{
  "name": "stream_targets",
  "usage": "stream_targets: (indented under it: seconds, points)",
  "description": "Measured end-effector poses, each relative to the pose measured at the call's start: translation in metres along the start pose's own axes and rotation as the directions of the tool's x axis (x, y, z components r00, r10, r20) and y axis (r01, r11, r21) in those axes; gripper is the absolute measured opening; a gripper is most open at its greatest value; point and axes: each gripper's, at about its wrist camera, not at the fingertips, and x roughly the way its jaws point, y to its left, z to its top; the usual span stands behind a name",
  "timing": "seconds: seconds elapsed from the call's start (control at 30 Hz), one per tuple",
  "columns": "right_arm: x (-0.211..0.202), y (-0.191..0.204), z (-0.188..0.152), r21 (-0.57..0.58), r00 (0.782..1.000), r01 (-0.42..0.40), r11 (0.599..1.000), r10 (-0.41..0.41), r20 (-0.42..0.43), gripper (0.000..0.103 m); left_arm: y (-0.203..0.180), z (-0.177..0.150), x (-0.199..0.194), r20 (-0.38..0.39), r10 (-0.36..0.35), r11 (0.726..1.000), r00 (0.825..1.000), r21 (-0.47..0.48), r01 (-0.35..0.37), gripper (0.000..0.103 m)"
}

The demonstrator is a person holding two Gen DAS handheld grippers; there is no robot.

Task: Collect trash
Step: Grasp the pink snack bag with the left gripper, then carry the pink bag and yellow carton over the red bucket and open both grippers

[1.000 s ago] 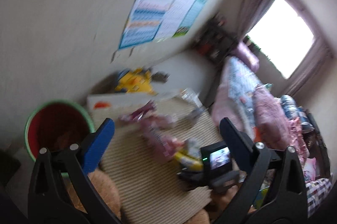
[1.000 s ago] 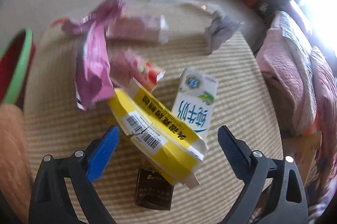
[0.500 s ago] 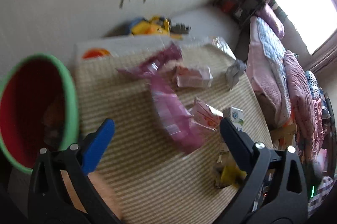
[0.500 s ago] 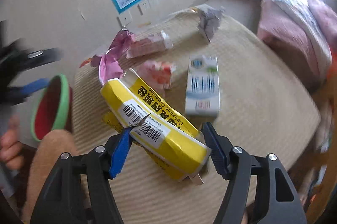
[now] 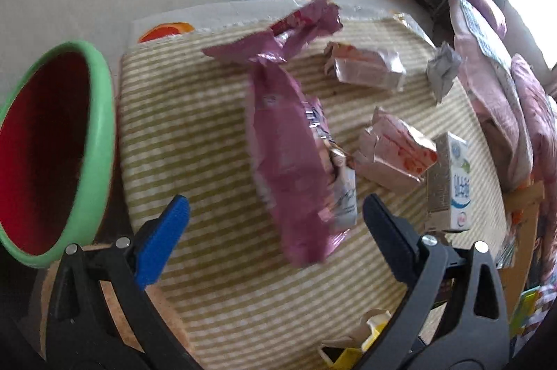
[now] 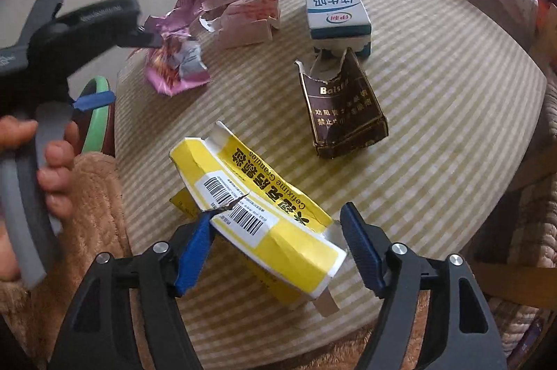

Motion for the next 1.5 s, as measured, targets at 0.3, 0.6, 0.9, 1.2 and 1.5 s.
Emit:
stream_targets:
  seconds: [0.3, 0.6, 0.9, 1.2, 1.5]
  points:
    - [-0.004, -0.013, 0.000, 0.041, 0.999, -0.032, 0.999, 0.032, 0.014, 0.082, -0.017, 0.015, 0.021, 0.050, 0.091, 0.991, 0.995, 0.097, -0.096, 0.097]
    - [-0.013, -0.005, -0.001, -0.014, 0.998, -0.063, 0.998, 0.063, -0.003, 0.084, -0.010, 0.013, 0.017, -0.008, -0.011, 0.993, 1.000, 0.114, 0.012, 0.048]
    - [-0.002, 0.012, -0.010, -0.093, 0.993, -0.085, 0.992, 0.077, -0.086, 0.089, -0.007, -0.007, -0.007, -0.004, -0.038, 0.980, 0.999, 0.196, 0.038, 0.043]
    - [-0.020, 0.009, -0.013, -0.046, 0.992, -0.129, 0.991, 0.128, -0.021, 0.069, 0.016, -0.013, -0.060, 0.080, -0.103, 0.981, 0.991, 0.173, 0.088, 0.043]
    - [-0.056, 0.015, 0.019, 0.035, 0.982, -0.160, 0.987, 0.155, 0.108, 0.069, 0.054, -0.009, -0.100, 0.150, -0.147, 0.985, 0.978, 0.111, 0.131, 0.043]
